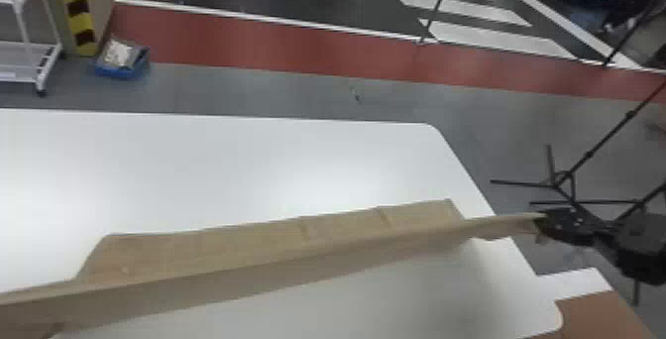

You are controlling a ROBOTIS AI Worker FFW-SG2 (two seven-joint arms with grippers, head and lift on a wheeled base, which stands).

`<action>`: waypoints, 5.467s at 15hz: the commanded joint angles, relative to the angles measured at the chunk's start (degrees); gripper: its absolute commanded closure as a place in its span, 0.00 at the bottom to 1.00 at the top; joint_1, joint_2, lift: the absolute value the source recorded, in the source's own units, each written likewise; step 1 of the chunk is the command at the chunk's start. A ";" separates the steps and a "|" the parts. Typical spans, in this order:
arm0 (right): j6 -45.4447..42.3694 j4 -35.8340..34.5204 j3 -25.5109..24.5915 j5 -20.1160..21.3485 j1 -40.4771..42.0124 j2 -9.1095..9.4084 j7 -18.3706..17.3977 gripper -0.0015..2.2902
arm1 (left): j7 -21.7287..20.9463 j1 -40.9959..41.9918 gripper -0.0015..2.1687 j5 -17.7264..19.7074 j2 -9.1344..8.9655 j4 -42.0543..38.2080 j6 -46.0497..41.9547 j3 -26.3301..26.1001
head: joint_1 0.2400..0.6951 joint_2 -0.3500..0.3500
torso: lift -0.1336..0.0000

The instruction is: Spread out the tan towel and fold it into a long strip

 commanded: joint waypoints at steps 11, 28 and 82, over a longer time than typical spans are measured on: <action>12.75 4.71 10.47 0.76 -15.39 -1.67 0.24 0.98 | 14.37 -19.48 0.99 -3.17 -1.89 8.48 11.30 -13.84 | 1.00 0.00 | 0.12; 24.18 6.12 25.32 3.04 -29.37 -4.31 -8.39 0.98 | 38.63 -36.35 0.99 -2.82 -0.04 21.13 34.32 -16.30 | 0.19 0.34 | 0.12; 12.40 38.82 36.13 32.40 -37.72 -6.16 -3.99 0.00 | 26.32 -37.41 0.00 -22.25 0.75 45.65 10.94 -23.60 | 1.00 0.11 | 0.12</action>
